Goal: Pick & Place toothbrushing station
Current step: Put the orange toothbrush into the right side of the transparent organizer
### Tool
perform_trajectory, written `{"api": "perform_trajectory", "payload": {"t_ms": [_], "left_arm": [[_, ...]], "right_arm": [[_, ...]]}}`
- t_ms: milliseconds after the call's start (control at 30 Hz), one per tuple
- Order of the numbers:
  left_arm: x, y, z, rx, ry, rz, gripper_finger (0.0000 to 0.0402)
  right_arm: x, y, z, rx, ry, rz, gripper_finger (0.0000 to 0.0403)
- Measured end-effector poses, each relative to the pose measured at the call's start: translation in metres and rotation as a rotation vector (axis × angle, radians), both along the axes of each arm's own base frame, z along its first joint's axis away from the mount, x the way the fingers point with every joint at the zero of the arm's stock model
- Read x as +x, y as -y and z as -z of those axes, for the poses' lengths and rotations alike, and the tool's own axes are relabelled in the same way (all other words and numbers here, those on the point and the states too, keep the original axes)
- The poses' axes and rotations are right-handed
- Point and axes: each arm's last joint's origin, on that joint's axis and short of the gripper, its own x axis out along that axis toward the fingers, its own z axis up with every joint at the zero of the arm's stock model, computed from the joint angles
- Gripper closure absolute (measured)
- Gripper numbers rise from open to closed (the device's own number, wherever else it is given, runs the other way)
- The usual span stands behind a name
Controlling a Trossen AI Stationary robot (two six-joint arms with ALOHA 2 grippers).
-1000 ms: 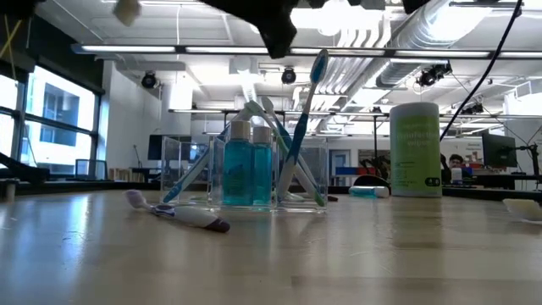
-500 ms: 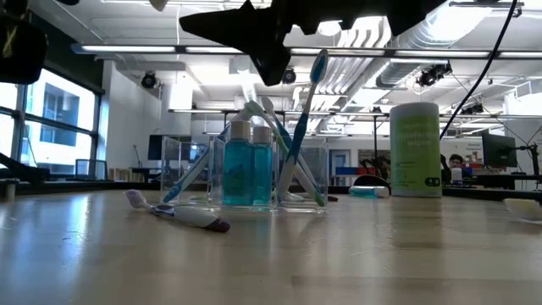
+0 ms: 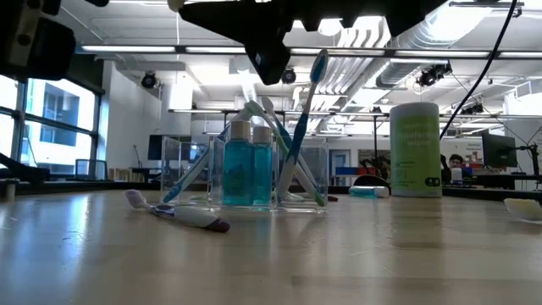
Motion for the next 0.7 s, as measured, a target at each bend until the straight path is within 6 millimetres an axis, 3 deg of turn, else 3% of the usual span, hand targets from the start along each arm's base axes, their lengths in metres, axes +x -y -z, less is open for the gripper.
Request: {"api": "perform_trajectory", "payload": {"t_ms": [467,700], "left_arm": [[0.0089,-0.0083,-0.0020,0.007,-0.005,0.023,0.0389],[0.0099,-0.0097,-0.0018,0.011,-0.008,0.021,0.0389]], "right_arm": [[0.0004,0.0006,0.0006,-0.012,0.005,-0.002,0.0227],[0.0005,0.0004,0.0003,-0.045,0.026,-0.004,0.0287]]}}
